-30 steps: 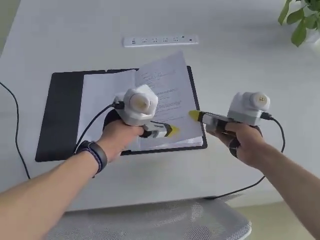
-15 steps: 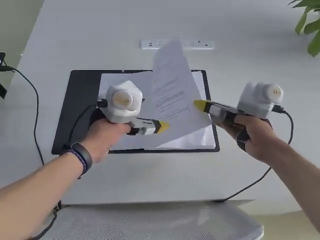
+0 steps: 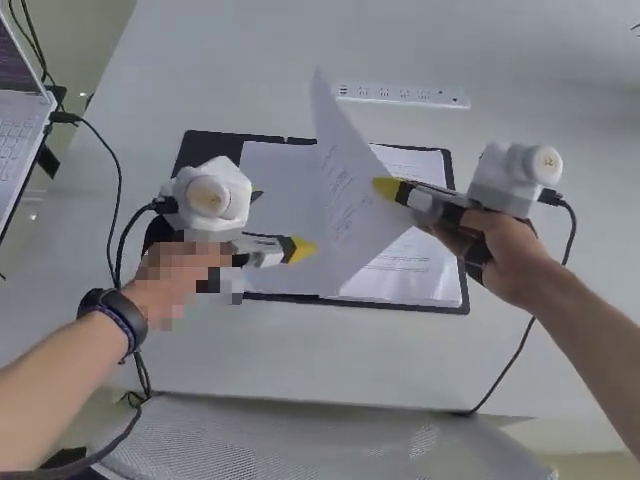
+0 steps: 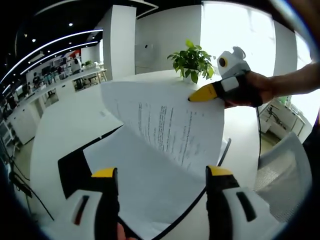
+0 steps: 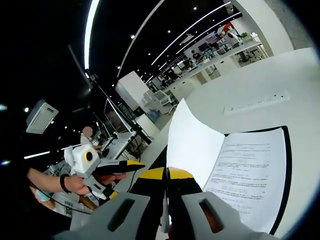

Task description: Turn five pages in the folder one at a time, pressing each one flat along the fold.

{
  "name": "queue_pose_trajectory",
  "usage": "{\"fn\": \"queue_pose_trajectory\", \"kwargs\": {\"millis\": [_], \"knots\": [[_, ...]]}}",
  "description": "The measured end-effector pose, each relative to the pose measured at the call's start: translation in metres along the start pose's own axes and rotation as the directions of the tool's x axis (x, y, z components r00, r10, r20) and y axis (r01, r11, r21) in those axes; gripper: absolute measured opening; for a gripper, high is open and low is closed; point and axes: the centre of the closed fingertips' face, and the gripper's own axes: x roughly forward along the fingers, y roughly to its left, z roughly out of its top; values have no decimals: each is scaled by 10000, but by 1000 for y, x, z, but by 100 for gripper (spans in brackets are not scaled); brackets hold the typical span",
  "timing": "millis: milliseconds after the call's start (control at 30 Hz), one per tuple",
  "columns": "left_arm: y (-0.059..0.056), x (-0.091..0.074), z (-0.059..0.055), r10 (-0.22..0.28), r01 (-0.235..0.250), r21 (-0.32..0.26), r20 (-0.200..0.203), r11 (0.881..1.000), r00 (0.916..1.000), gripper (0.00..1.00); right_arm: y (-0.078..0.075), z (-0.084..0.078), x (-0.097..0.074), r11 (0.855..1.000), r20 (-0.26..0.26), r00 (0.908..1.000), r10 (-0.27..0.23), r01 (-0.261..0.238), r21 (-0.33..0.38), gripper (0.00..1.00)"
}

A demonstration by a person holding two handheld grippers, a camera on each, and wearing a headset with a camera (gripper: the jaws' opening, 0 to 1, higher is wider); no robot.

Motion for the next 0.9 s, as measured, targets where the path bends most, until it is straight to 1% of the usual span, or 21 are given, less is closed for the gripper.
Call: {"fn": "queue_pose_trajectory", "kwargs": {"millis": [33,100,267,400,600,633,700,900], "knots": [[4,-5,-2,93,-93,-53,25,9999,10000,71,2,-1,3,10000,-31,10000,54,-54,-2,0],[14,-9,-5,193,-192,-134,42,9997,9998,71,8,-3,12,9998,-134,9997,205,-205,-19,0],[22,-24,-15,436,-432,-336,88,9985,9990,71,19,-10,35,9987,-383,9980,501,-500,16,0],[27,-35,-23,567,-562,-496,94,9972,9983,71,27,-22,55,9977,-714,9951,684,-682,58,0],[32,-48,-28,733,-719,-697,175,9950,9972,72,34,-41,80,9965,-1176,9895,836,-820,181,0],[32,-49,-29,752,-737,-717,179,9947,9970,72,34,-42,82,9964,-1206,9891,839,-821,201,0],[33,-52,-31,818,-799,-794,207,9936,9964,72,33,-50,90,9962,-1395,9866,850,-815,305,0],[33,-59,-38,901,-873,-992,235,9912,9957,72,29,-66,106,9954,-1754,9811,823,-721,637,0]]}}
